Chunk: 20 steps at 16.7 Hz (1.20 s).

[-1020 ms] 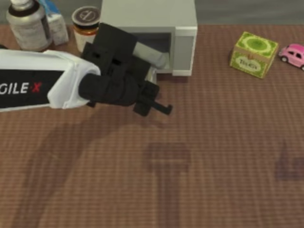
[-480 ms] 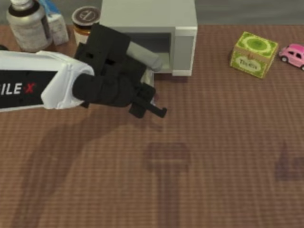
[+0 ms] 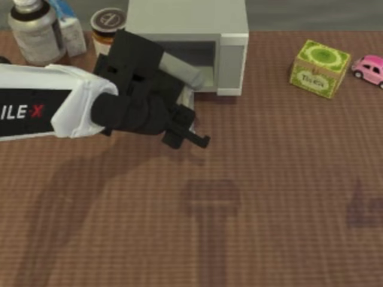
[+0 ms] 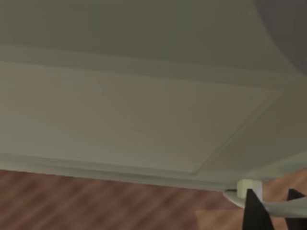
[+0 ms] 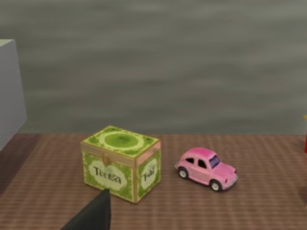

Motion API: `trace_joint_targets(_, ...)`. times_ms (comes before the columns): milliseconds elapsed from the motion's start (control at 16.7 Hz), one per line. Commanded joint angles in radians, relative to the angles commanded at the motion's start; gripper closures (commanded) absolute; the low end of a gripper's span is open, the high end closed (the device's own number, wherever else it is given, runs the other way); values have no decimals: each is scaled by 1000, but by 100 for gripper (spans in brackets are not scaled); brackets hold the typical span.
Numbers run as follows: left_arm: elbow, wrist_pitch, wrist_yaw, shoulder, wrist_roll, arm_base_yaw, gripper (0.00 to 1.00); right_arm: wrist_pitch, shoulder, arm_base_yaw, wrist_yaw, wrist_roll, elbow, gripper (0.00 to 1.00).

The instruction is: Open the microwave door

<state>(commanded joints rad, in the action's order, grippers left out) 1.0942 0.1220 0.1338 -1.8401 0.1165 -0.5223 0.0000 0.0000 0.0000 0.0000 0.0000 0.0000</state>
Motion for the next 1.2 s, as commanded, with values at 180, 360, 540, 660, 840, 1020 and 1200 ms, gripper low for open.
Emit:
trace_joint_targets(180,0,0,0,0,0,0,100,0,0,0,0,0,0,0)
trace_joint_targets(360,0,0,0,0,0,0,100,0,0,0,0,0,0,0)
trace_joint_targets(540,0,0,0,0,0,0,100,0,0,0,0,0,0,0)
trace_joint_targets(660,0,0,0,0,0,0,100,0,0,0,0,0,0,0)
trace_joint_targets(840,1,1,8,-1,-6,-8,100,0,0,0,0,0,0,0)
trace_joint_targets(1020,-8,4,21,4,15,2,100,0,0,0,0,0,0,0)
trace_joint_targets(1200,-15,3,42,16,46,17,100,0,0,0,0,0,0,0)
